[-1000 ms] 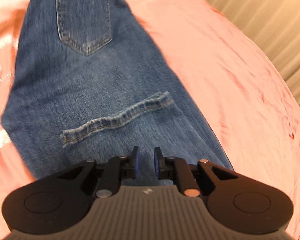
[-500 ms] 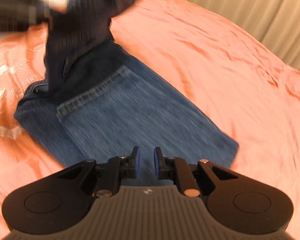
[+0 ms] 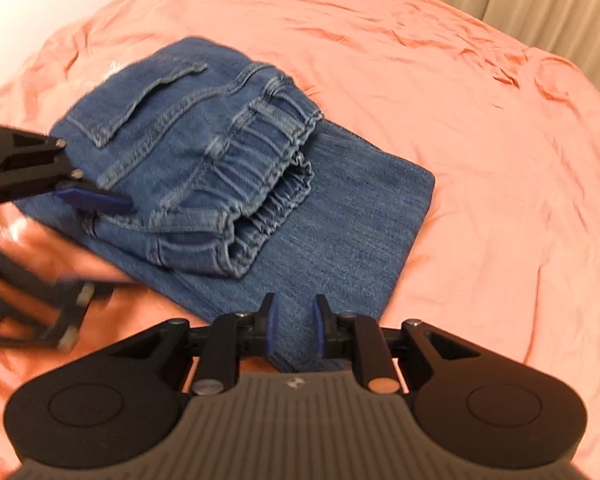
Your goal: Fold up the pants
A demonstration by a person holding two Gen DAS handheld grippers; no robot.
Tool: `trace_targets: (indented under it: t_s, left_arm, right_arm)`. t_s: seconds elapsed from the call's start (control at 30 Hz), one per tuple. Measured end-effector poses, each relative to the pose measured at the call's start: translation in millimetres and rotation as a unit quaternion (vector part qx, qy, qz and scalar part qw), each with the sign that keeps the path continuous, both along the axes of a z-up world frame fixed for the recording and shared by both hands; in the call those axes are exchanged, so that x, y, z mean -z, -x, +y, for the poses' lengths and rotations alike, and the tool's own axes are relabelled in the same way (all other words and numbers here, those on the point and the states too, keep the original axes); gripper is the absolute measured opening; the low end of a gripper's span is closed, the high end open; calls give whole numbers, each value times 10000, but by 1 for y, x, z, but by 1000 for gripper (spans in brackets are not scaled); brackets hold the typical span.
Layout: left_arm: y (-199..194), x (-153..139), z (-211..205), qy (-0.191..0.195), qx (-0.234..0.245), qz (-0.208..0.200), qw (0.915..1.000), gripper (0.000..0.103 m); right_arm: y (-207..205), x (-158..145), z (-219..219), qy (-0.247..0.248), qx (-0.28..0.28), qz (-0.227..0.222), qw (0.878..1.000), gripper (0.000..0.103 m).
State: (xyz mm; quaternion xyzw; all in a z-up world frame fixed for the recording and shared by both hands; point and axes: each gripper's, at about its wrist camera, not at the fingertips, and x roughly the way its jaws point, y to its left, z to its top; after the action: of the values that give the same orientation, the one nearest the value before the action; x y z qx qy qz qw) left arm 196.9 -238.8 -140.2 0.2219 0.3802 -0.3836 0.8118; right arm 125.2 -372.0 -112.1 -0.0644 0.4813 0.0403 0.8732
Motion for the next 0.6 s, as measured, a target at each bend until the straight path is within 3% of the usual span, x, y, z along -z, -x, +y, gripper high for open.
trace_targets:
  t_s: [0.07,0.13,0.2,0.43,0.6]
  left_arm:
    - [-4,-11,13,113,29,54,9999,73]
    - [-7,-20,23,202,37,90,9997,73]
    - [-16,-30,35,215,-47,25,9998,73]
    - [-60,-51,90,-177,-811,-85,9965,73]
    - [-67,-45,126,-458,-858,-20,9953,73]
  right_arm:
    - [-1,-3,0,-33,-39,-103,9999,16]
    - [-6,-9,3,-170,-42,-224,9996,27]
    - [-14,-18,2,-489,61,-317,9983,31]
    - [-60,-15,-11,-1610,819,-291,9831,31]
    - [-87,8,-21,-2177,1387,6,9661,31]
